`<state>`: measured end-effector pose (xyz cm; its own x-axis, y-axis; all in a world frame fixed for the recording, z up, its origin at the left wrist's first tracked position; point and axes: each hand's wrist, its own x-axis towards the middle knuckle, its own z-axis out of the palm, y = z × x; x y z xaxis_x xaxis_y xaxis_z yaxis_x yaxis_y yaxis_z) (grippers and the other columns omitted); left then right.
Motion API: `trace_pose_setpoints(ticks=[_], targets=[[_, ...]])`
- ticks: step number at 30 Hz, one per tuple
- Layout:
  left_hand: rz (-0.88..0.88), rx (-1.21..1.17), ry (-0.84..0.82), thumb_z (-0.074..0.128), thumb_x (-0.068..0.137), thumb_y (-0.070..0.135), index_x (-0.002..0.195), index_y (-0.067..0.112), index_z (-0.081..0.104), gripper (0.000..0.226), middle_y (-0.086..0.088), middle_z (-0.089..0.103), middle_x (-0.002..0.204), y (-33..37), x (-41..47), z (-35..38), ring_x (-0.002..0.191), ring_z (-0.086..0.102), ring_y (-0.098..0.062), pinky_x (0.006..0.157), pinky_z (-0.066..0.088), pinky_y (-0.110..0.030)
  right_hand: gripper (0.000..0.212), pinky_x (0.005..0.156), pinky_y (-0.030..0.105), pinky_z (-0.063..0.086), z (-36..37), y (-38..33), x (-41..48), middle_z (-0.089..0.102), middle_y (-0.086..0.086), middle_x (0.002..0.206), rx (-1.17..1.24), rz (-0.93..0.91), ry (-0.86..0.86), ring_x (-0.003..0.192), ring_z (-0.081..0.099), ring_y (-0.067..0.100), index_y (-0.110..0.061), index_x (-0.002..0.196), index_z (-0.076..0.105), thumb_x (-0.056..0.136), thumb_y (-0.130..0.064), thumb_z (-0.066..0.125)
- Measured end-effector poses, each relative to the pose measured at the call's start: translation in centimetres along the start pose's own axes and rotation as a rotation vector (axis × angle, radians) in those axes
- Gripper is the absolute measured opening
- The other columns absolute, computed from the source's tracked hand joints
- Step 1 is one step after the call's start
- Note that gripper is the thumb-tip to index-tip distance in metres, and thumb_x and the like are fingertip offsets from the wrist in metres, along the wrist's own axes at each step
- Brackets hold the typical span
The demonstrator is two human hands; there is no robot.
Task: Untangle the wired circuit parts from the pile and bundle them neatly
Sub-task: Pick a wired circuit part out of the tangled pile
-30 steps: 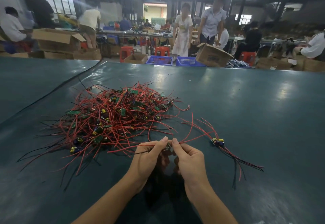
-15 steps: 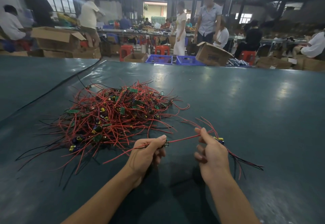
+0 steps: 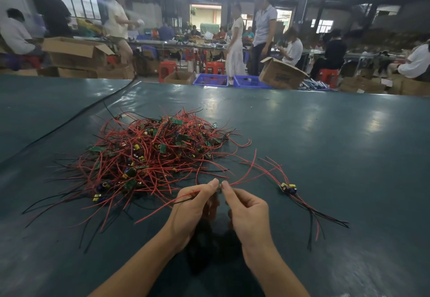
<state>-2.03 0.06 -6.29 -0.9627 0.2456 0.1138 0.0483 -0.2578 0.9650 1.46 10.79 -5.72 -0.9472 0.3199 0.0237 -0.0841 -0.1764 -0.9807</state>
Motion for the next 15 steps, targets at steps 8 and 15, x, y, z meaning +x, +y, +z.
trace_pose_setpoints(ticks=[8, 15], targets=[[0.041, 0.196, -0.073, 0.062, 0.081, 0.038, 0.046, 0.015, 0.061, 0.041, -0.006, 0.049, 0.047, 0.0, -0.3, 0.5, 0.041, 0.047, -0.012, 0.047, 0.039, -0.019, 0.025, 0.047, 0.018, 0.037, -1.3, -0.3, 1.3, 0.047, -0.006, 0.055, 0.058, 0.089, 0.273, 0.044, 0.038, 0.003, -0.026, 0.065, 0.078, 0.089, -0.027, 0.07], [0.064, 0.29, -0.136, 0.061, 0.072, 0.056, 0.046, 0.017, 0.062, 0.047, -0.001, 0.049, 0.042, -0.3, -0.5, 0.8, 0.04, 0.047, -0.012, 0.048, 0.039, -0.018, 0.024, 0.033, 0.017, 0.026, -4.0, -1.3, 3.3, 0.034, -0.008, 0.048, 0.242, 0.1, 0.51, 0.035, 0.026, 0.005, -0.015, 0.069, 0.071, 0.092, -0.02, 0.066]])
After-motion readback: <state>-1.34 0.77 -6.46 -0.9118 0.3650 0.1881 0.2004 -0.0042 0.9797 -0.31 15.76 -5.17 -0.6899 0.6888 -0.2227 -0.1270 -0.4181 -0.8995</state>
